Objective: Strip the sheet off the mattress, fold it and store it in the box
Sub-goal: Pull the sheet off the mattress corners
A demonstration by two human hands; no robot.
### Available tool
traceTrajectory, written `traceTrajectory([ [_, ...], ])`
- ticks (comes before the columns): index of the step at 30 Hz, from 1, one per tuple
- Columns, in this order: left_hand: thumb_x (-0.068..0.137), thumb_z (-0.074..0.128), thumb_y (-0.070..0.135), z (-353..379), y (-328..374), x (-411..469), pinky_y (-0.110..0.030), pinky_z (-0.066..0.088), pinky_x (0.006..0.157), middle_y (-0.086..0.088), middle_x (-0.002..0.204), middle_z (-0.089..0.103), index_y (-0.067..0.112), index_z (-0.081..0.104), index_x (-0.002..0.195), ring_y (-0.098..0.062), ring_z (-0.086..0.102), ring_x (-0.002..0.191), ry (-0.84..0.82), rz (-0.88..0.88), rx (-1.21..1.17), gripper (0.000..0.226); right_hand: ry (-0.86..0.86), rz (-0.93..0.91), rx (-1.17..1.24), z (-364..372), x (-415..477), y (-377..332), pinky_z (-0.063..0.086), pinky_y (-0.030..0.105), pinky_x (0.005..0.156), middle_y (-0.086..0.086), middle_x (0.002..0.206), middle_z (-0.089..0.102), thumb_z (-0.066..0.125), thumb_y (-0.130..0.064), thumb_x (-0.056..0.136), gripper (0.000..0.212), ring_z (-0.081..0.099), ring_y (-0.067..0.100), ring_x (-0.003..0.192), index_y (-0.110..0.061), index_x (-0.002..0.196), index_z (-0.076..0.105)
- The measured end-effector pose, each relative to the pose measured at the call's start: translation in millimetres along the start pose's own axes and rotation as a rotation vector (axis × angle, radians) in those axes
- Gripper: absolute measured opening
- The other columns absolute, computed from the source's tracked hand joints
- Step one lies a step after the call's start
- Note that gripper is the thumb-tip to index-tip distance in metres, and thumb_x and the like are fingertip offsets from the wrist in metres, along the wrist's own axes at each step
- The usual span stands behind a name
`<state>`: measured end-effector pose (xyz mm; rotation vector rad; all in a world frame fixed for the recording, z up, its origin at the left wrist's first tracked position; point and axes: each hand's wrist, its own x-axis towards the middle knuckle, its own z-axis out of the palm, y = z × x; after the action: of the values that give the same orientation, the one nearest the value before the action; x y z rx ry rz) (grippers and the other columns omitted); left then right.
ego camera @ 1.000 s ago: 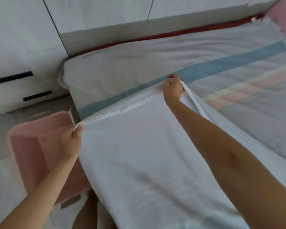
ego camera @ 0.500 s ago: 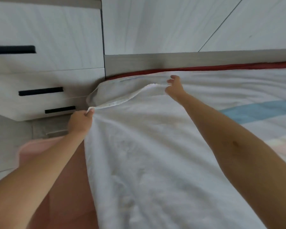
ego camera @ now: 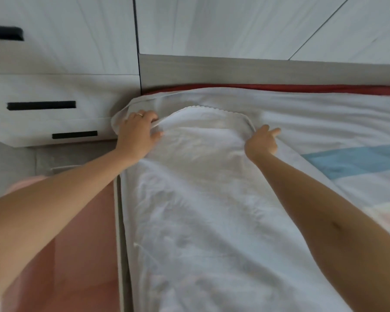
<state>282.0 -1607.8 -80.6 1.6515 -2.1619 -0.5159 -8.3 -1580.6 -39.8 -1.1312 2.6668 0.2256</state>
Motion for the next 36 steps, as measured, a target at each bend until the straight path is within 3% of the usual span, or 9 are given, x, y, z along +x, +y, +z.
traceTrajectory([
  [4, 0.090, 0.055, 0.016, 17, 13, 7, -0.042, 0.035, 0.080, -0.013, 0.106, 0.061, 0.008, 0.056, 0.108, -0.035, 0.051, 0.103, 0.038, -0.091, 0.107, 0.020, 0.032, -0.083, -0.195, 9, 11, 39, 0.046, 0.039, 0.085, 0.020, 0.128, 0.052, 0.041, -0.006, 0.097, 0.053, 0.057, 0.035, 0.112, -0.005, 0.145, 0.020],
  [8, 0.091, 0.051, 0.008, 25, 16, 10, -0.038, 0.029, 0.069, -0.016, 0.096, 0.064, 0.006, 0.061, 0.101, -0.038, 0.054, 0.093, 0.134, -0.150, 0.110, 0.014, 0.098, -0.197, -0.351, -1, 17, 63, 0.048, 0.036, 0.081, 0.018, 0.119, 0.060, 0.048, -0.004, 0.095, 0.063, 0.061, 0.033, 0.105, -0.001, 0.147, 0.012],
  [12, 0.098, 0.044, 0.017, 18, 15, 18, -0.038, 0.033, 0.061, -0.022, 0.085, 0.065, 0.004, 0.065, 0.095, -0.041, 0.058, 0.083, 0.173, -0.203, 0.071, 0.025, 0.173, -0.357, -0.510, -33, 36, 63, 0.040, 0.029, 0.063, 0.011, 0.101, 0.066, 0.052, 0.002, 0.089, 0.037, 0.066, 0.027, 0.088, -0.001, 0.124, 0.039],
  [16, 0.096, 0.041, 0.020, 14, 6, 37, -0.039, 0.043, 0.068, -0.021, 0.088, 0.065, 0.007, 0.066, 0.089, -0.040, 0.060, 0.083, 0.223, -0.254, 0.006, 0.029, 0.170, -0.271, -0.326, -77, 68, 27, 0.040, 0.031, 0.069, 0.017, 0.109, 0.063, 0.047, 0.009, 0.088, 0.026, 0.061, 0.033, 0.102, -0.001, 0.109, 0.059],
  [19, 0.096, 0.039, 0.022, 19, -2, 45, -0.043, 0.046, 0.066, -0.021, 0.100, 0.059, 0.005, 0.064, 0.093, -0.044, 0.058, 0.079, 0.252, -0.325, -0.033, 0.031, 0.141, -0.171, -0.109, -85, 84, -9, 0.047, 0.034, 0.079, 0.019, 0.115, 0.062, 0.049, 0.011, 0.087, 0.030, 0.060, 0.033, 0.108, 0.002, 0.113, 0.059],
  [24, 0.096, 0.044, 0.019, 29, -10, 56, -0.045, 0.044, 0.065, -0.015, 0.123, 0.049, 0.005, 0.062, 0.101, -0.042, 0.055, 0.090, 0.301, -0.374, 0.005, 0.024, 0.072, -0.025, 0.235, -69, 113, -41, 0.043, 0.024, 0.079, 0.011, 0.119, 0.061, 0.056, -0.002, 0.093, 0.026, 0.059, 0.026, 0.111, -0.001, 0.119, 0.057],
  [28, 0.092, 0.043, 0.014, 45, -13, 58, -0.045, 0.042, 0.054, -0.023, 0.100, 0.059, 0.000, 0.058, 0.091, -0.042, 0.051, 0.085, 0.387, -0.252, 0.134, 0.020, -0.097, 0.034, 0.521, -26, 114, -48, 0.037, 0.035, 0.104, 0.010, 0.139, 0.046, 0.053, -0.022, 0.094, 0.040, 0.045, 0.030, 0.127, -0.011, 0.132, 0.049],
  [31, 0.090, 0.046, 0.015, 50, -14, 58, -0.040, 0.038, 0.048, -0.024, 0.085, 0.059, 0.001, 0.055, 0.083, -0.041, 0.051, 0.077, 0.410, -0.246, 0.206, 0.018, -0.011, -0.162, 0.446, 6, 106, -44, 0.019, 0.037, 0.110, 0.011, 0.142, 0.034, 0.050, -0.018, 0.091, 0.042, 0.029, 0.033, 0.133, -0.019, 0.132, 0.045],
  [36, 0.093, 0.049, 0.020, 51, -18, 60, -0.040, 0.039, 0.054, -0.022, 0.087, 0.059, 0.004, 0.055, 0.085, -0.040, 0.051, 0.077, 0.430, -0.260, 0.211, 0.019, 0.097, -0.376, 0.470, 18, 98, -44, 0.024, 0.041, 0.106, 0.011, 0.132, 0.039, 0.058, -0.022, 0.090, 0.036, 0.036, 0.031, 0.123, -0.020, 0.125, 0.052],
])
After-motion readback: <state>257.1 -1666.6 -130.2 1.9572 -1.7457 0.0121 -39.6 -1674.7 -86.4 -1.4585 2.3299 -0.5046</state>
